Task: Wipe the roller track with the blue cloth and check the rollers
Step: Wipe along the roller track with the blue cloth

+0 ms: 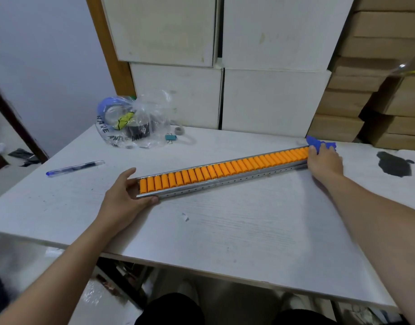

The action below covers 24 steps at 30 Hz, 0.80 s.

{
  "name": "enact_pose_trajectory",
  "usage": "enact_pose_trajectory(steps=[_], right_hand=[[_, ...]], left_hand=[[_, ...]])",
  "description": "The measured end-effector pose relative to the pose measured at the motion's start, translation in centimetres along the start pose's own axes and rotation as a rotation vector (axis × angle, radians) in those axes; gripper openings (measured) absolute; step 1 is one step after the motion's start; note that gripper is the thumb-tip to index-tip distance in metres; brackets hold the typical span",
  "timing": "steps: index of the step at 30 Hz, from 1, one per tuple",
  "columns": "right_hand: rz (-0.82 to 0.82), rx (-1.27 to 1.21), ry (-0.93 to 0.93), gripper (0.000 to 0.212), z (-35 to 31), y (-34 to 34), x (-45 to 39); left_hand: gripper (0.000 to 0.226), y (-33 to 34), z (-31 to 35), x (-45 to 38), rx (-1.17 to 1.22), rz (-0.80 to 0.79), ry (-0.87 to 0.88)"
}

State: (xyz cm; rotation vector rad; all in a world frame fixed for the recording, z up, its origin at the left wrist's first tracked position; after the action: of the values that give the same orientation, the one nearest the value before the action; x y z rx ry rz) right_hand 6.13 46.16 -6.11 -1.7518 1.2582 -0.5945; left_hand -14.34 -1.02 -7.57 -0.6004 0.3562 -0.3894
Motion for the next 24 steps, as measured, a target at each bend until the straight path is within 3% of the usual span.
enact_pose_trajectory(steps=[10, 19, 24], right_hand=[[-0.009, -0.044, -0.224, 0.045, -6.5, 3.3, 7.8], [-0.143, -0.211, -0.396, 0.034, -15.1, 6.0, 18.3], [-0.279, -0.209, -0.496, 0.041, -19.5, 7.9, 23.6]], left_hand=[[0.089, 0.1, -0.3, 0.0, 0.033, -0.045, -0.013], [0.091, 0.0, -0.6, 0.2, 0.094, -0.037, -0.051], [0.093, 0.0, -0.5, 0.3, 0.078, -0.035, -0.045]])
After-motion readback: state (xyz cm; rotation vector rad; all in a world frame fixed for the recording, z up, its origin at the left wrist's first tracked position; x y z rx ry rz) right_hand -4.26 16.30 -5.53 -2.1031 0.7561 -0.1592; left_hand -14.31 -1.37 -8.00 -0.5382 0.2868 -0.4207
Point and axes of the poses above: each hand's wrist, its own x-axis away from the middle knuckle, its own y-axis out of the palm, z = x × y, the point moved 7 cm from there along -x, towards the middle knuckle, and after that the axes turned 6 degrees about y, right-handed, at the moved point
